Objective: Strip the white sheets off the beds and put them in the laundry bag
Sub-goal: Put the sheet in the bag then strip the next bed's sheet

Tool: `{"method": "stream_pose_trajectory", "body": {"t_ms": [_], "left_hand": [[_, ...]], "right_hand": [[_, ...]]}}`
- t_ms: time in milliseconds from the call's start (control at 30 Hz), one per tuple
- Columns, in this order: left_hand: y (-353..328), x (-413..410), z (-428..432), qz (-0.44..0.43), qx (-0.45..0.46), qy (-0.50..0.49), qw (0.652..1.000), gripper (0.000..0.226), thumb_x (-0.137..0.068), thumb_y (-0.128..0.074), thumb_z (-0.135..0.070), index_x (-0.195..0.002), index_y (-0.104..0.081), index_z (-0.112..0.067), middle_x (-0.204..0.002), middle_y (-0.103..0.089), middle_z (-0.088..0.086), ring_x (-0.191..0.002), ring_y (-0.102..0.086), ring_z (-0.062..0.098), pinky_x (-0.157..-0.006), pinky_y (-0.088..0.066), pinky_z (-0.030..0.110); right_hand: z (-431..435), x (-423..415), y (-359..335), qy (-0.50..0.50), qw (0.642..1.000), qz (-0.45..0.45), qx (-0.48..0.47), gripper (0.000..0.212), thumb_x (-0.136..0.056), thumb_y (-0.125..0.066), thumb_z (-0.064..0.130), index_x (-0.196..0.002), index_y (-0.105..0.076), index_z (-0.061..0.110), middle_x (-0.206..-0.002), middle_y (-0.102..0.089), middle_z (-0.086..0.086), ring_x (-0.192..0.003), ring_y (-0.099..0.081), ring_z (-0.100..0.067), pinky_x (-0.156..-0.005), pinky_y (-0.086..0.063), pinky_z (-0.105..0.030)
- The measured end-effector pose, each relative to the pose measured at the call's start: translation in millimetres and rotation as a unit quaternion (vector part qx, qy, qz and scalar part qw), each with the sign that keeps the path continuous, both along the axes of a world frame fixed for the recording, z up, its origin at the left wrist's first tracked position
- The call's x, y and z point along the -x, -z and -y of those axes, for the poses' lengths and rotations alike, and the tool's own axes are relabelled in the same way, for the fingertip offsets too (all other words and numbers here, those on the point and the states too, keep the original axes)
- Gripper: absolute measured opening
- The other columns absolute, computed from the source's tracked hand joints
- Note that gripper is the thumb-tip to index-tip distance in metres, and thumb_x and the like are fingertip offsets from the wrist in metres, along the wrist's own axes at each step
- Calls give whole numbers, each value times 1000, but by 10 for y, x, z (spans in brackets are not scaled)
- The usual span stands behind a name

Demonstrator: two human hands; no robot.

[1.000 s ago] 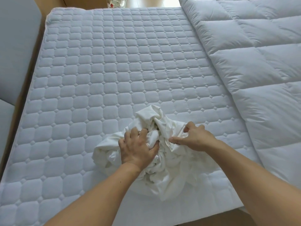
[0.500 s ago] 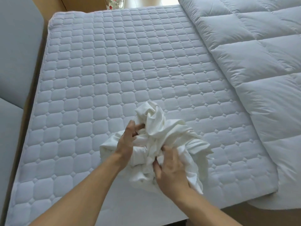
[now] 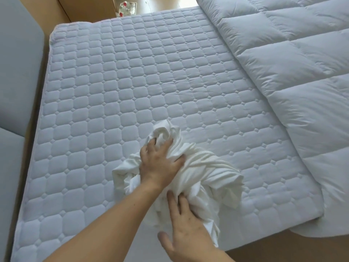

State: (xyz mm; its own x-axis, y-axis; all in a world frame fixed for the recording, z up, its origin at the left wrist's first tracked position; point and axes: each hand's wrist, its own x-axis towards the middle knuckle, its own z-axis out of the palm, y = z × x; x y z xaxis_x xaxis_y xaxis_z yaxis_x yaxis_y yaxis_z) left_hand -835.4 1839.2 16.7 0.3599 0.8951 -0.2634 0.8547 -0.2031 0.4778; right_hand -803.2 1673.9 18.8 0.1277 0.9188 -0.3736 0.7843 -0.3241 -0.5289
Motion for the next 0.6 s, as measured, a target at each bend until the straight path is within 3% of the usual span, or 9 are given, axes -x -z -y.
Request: {"method": "stream_pose_trajectory", "body": {"t_ms": [33,67,100,167,200,267,333,433,600], "left_hand": [[40,80,21,1,-26,-2,1000,66,-80,-55,-71,-142,-37,-55,-159,-17,-5,-142,-18,28,-110,-33,47],[83,150,51,5,-49,-5,999,61,-82,-51,-69,-140,-43,-52,-158,-23,-5,-138,-23,30,-106,-39,49],[124,200,86,11,-63,-15,998,59,-81,-47,-68,-137,-49,-48,-155,-28,-4,-134,-27,31,-102,-42,51],[189,237,171,21,-78,-32,996,60,-79,-42,-67,-132,-57,-42,-153,-34,-3,-130,-29,32,-96,-45,54],[219,239,202,21,-81,-37,996,56,-81,-47,-64,-131,-59,-41,-153,-34,-2,-131,-30,33,-94,-45,55],[261,234,209,19,-85,-39,995,49,-86,-55,-56,-132,-59,-39,-153,-35,-1,-131,-31,34,-94,-45,56],[292,228,170,15,-89,-43,995,50,-86,-50,-54,-133,-57,-40,-153,-34,-2,-131,-31,32,-95,-44,53],[339,182,105,11,-77,-73,994,41,-93,-50,-46,-133,-58,-40,-153,-36,-2,-130,-35,32,-96,-43,50],[370,124,67,62,-75,-126,987,51,-92,-38,-55,-127,-64,-30,-138,-50,9,-122,-49,38,-94,-45,48]], "right_hand": [[42,-122,-104,-32,999,-35,-6,88,-88,-28,72,-159,-12,22,-163,-18,-7,-148,-27,-18,-115,-24,-22],[31,-249,-197,-40,997,-31,-60,79,-91,-21,74,-152,-36,25,-153,-41,-1,-138,-42,-12,-109,-35,-20],[6,-387,-262,-4,988,3,-157,58,-97,-25,66,-127,-61,32,-124,-66,5,-114,-61,-10,-91,-48,-20],[-64,-649,-292,94,944,77,-308,27,-94,-48,50,-89,-68,32,-82,-69,10,-80,-66,-15,-72,-46,-27],[-155,-740,-273,147,932,103,-314,26,-89,-53,50,-92,-70,30,-89,-69,7,-87,-64,-19,-78,-45,-33],[-356,-819,-129,205,937,143,-245,57,-83,-51,62,-118,-68,20,-125,-62,-6,-123,-51,-28,-100,-35,-47],[-546,-809,10,200,958,144,-148,87,-80,-34,79,-145,-48,23,-153,-39,-9,-148,-21,-30,-116,-15,-56],[-597,-801,265,243,968,64,-16,110,-66,-16,92,-159,-9,33,-167,-1,-1,-152,14,-23,-120,3,-56],[-499,-850,388,351,936,-20,14,131,-51,-24,98,-159,3,28,-167,3,-2,-152,12,-19,-121,-7,-51]]}}
